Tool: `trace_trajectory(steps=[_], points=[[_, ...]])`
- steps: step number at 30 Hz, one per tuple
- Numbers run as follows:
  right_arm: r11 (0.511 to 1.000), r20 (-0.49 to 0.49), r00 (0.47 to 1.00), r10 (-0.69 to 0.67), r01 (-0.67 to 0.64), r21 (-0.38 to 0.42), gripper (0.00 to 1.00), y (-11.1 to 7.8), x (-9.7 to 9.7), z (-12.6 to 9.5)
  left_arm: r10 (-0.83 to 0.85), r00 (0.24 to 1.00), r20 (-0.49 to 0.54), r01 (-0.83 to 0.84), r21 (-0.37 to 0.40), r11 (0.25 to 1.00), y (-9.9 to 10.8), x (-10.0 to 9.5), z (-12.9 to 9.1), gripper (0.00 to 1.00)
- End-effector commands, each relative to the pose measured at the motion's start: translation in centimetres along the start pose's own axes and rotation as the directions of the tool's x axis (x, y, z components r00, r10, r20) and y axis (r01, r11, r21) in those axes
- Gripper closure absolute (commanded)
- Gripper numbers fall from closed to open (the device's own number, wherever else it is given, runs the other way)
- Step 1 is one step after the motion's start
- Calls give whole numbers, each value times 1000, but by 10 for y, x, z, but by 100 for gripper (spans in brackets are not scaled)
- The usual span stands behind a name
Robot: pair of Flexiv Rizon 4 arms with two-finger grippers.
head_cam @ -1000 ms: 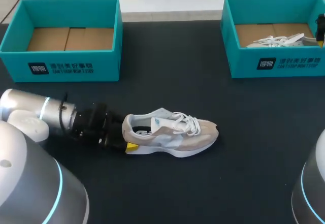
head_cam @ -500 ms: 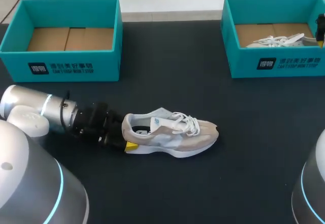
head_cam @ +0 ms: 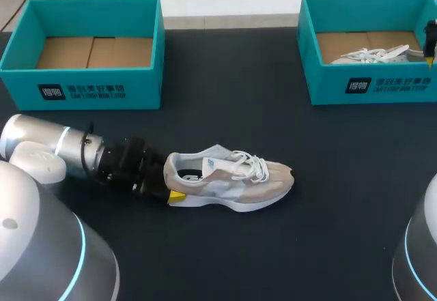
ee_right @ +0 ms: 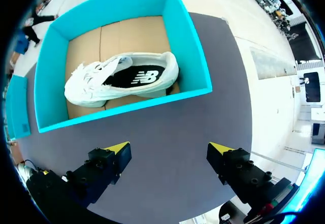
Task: Take the shoe out of the shoebox, open the shoe tongue, remove and reinsert the insole, then place the shoe into the shoebox
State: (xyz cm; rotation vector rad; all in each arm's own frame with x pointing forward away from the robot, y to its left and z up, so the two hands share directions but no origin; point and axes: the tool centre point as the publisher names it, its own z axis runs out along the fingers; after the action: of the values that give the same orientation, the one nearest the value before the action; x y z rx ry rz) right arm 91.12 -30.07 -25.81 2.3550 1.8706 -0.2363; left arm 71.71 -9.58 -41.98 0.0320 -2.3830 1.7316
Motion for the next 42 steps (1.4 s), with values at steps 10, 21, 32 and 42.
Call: trace_trajectory(steps=[10,21,32,42], points=[[998,-191,982,-1,-10,-55,0,-96,61,-24,0,1000,2,0,1,1000,6,-3,4,100],[988,-147,984,-100,81,-135,0,-122,93,-29,0,1000,2,0,1,1000,6,-3,4,100],[992,-181,979,-89,72,-100,0,-129,101,-31,0,1000,2,0,1,1000,6,-3,4,100],[990,-174,984,-34,10,-139,0,-182,174,-48,0,1000,2,0,1,1000,6,-3,4,100]])
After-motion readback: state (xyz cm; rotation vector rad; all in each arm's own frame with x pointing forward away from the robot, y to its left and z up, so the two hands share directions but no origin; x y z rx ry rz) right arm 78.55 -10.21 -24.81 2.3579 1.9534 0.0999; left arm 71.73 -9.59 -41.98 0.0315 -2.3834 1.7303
